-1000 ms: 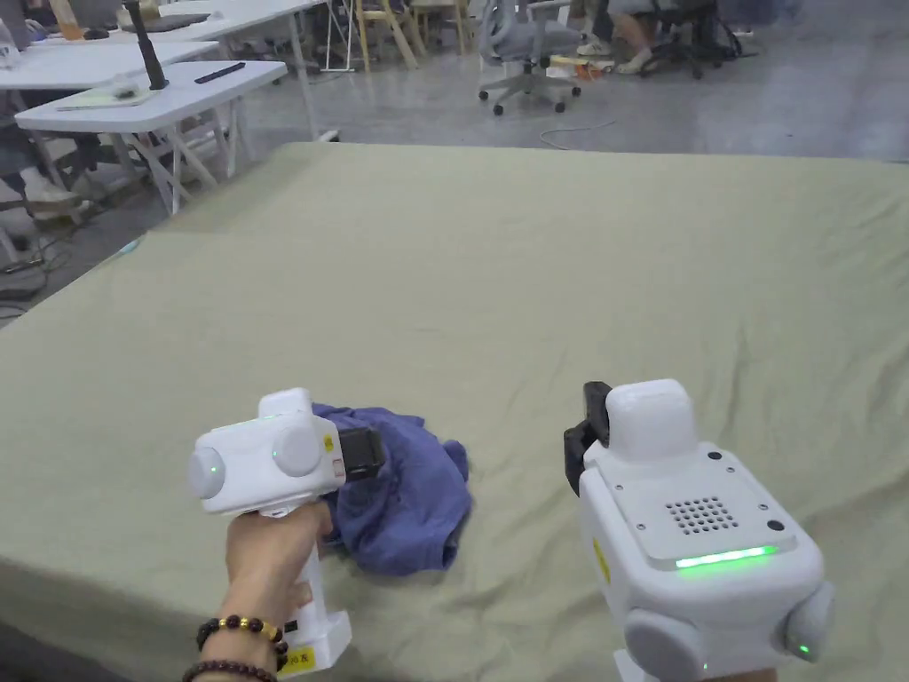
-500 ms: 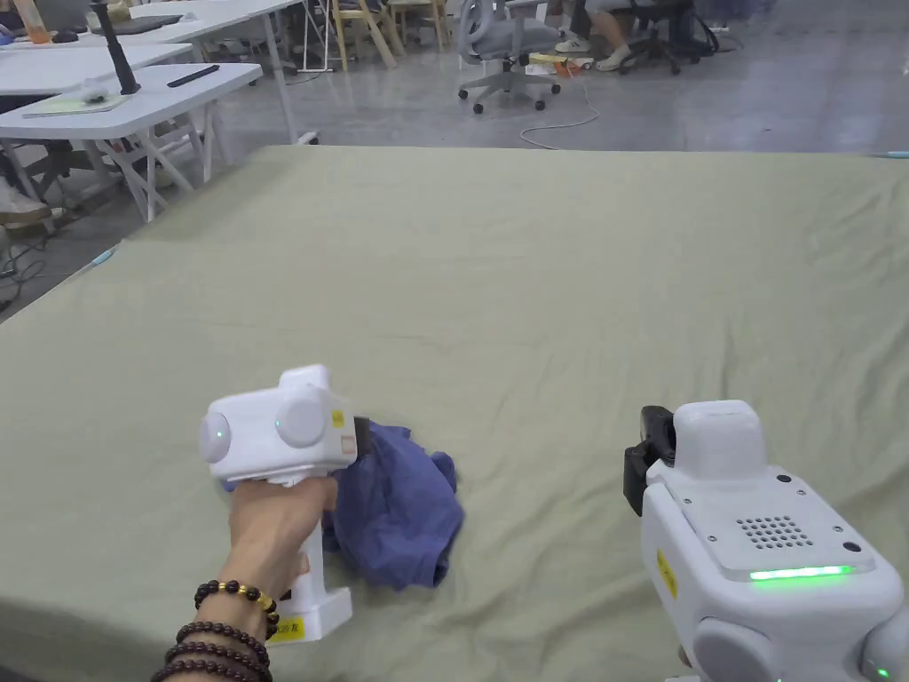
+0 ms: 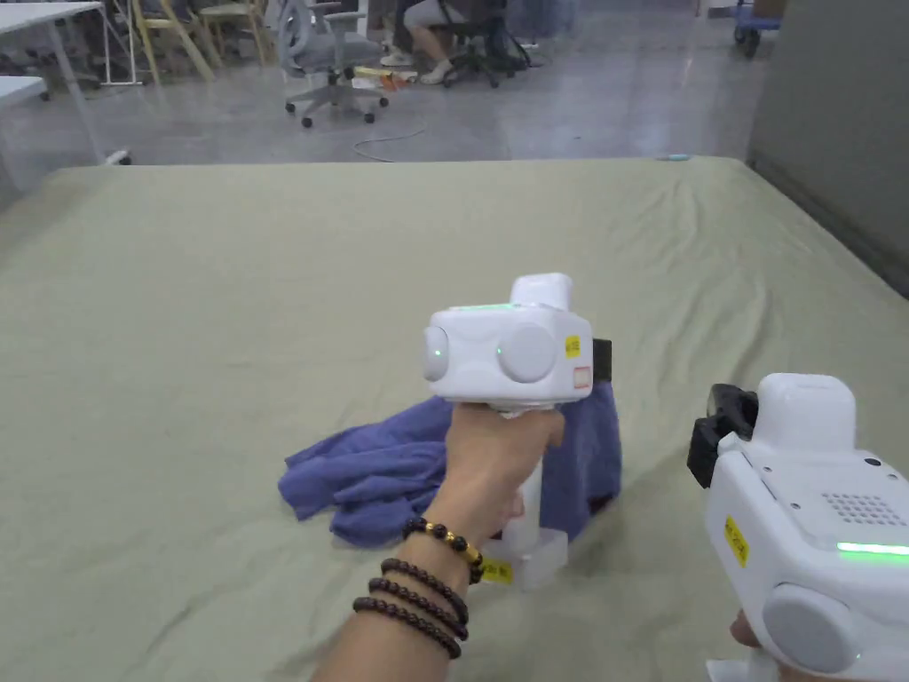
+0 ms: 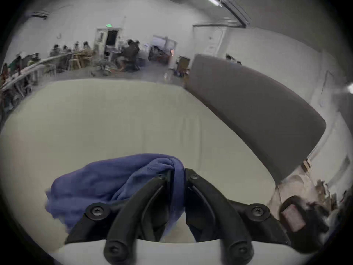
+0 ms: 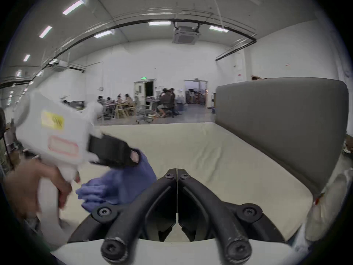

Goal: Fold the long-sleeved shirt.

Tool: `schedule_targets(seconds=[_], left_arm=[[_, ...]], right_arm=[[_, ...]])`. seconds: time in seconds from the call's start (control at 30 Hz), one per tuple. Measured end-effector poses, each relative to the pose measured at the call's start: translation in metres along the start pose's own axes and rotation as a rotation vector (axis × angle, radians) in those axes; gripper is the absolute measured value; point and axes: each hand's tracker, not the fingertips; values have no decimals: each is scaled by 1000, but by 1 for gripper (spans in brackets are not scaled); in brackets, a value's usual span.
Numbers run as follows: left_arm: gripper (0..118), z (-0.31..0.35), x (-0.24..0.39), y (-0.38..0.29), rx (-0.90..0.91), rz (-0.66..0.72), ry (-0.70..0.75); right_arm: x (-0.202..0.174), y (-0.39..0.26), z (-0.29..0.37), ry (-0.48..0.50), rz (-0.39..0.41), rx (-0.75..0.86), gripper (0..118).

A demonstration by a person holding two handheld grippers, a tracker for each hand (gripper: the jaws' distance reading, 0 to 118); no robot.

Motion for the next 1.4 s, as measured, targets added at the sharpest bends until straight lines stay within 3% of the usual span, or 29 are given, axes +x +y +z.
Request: schedule_targets(seconds=[0.07,0.1,0.17,0.2,0.23,0.4,0.57,0.6,0.67,0.7,0.93,0.97,1.0,1.03,1.07,1.4], left_arm=[[12,-32,8,-21,-51,10,-29],[21,-40,10,-28,-43,12,-12],[89,-39,4,-41,-29,14,9],[108,-36,-2,-41,-18,15,1],[113,-28,-10,-37,-15,14,-9],[114,57,-53,-32,176,12,69],[109,150,-95,-106,338,105,364],[97,163,-100,-121,343,110,370],[26,181,-107,-148,321,84,353],[0,187,-102,-159,287,74,408],[1,175,-119,-160,219,123,404],[13,168,-118,-155,225,128,399],[43,159,-118,-151,203,123,411],[95,148,-120,-147,142,96,424],[109,135,-123,-144,81,76,421],[106,-3,-192,-123,-244,58,482]], right_arm=[[17,-5,0,-38,5,-29,0],[23,-8,1,-52,3,-45,0],[32,-9,4,-62,-4,-59,0],[34,-10,4,-64,-3,-64,0],[36,-11,5,-66,-2,-70,0],[27,-9,-1,-15,7,-71,0],[10,-16,-7,23,7,-72,0],[7,-18,-8,34,10,-79,0],[0,-18,-7,52,22,-93,0],[-4,-19,-7,58,28,-99,0],[-16,-20,-11,92,31,-106,0],[-16,-19,-11,94,31,-108,0],[-16,-19,-11,95,32,-110,0],[-16,-20,-12,97,35,-113,0],[-15,-21,-14,94,38,-116,0],[6,-39,-37,61,20,-209,0]])
